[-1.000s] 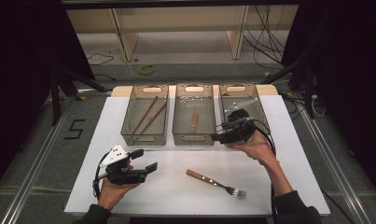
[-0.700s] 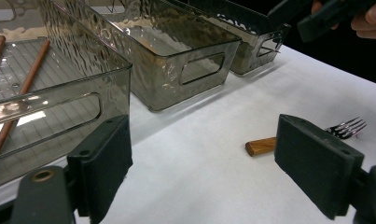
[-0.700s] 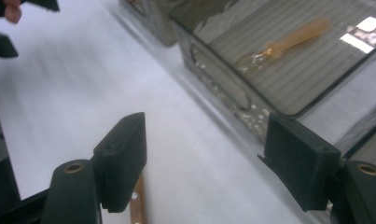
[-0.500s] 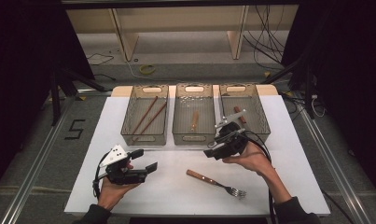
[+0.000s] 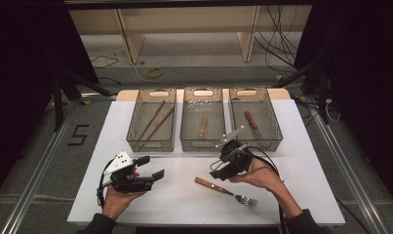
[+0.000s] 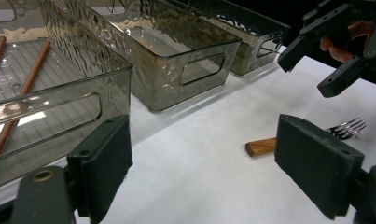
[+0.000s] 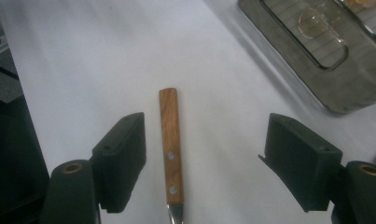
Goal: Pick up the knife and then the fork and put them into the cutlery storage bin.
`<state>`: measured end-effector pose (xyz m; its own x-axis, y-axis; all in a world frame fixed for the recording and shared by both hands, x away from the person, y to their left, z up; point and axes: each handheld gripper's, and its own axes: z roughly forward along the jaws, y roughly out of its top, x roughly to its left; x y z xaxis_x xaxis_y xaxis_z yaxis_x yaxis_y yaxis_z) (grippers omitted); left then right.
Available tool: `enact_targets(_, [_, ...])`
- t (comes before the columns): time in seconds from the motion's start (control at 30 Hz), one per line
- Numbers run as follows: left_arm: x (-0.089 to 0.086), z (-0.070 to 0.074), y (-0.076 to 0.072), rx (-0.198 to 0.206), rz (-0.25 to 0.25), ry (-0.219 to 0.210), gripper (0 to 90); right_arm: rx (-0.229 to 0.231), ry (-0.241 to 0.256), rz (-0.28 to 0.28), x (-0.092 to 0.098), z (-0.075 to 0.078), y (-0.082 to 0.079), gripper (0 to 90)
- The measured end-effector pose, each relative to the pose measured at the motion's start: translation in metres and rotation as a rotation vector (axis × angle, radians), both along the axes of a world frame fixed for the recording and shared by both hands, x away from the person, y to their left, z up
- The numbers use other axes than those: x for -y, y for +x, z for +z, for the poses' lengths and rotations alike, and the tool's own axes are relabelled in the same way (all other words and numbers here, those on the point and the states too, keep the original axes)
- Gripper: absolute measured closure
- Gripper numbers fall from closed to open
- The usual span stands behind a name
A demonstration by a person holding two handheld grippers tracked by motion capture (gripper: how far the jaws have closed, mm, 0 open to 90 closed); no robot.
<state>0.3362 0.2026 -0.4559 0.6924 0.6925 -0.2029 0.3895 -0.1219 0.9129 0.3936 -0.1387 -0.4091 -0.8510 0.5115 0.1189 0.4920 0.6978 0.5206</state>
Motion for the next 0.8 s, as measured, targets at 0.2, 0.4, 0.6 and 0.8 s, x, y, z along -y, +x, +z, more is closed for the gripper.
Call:
enact_targets(0.2, [0.000,0.000,0.000,0.002,0.002,0.000,18.2,-0.003,-0.031,0.021,-0.005,-0.004,-0.003,30.6])
enact_targets(0.4, [0.000,0.000,0.000,0.001,0.001,0.000,18.2,-0.019,-0.059,0.036,-0.011,-0.009,-0.006,31.9])
enact_targets(0.6, [0.000,0.000,0.000,0.000,0.001,0.000,18.2,-0.034,-0.089,0.062,-0.016,-0.015,-0.008,34.1])
enact_targets(0.8, [0.001,0.000,0.000,-0.002,0.003,0.000,18.2,-0.054,-0.117,0.080,-0.018,-0.021,-0.009,36.6])
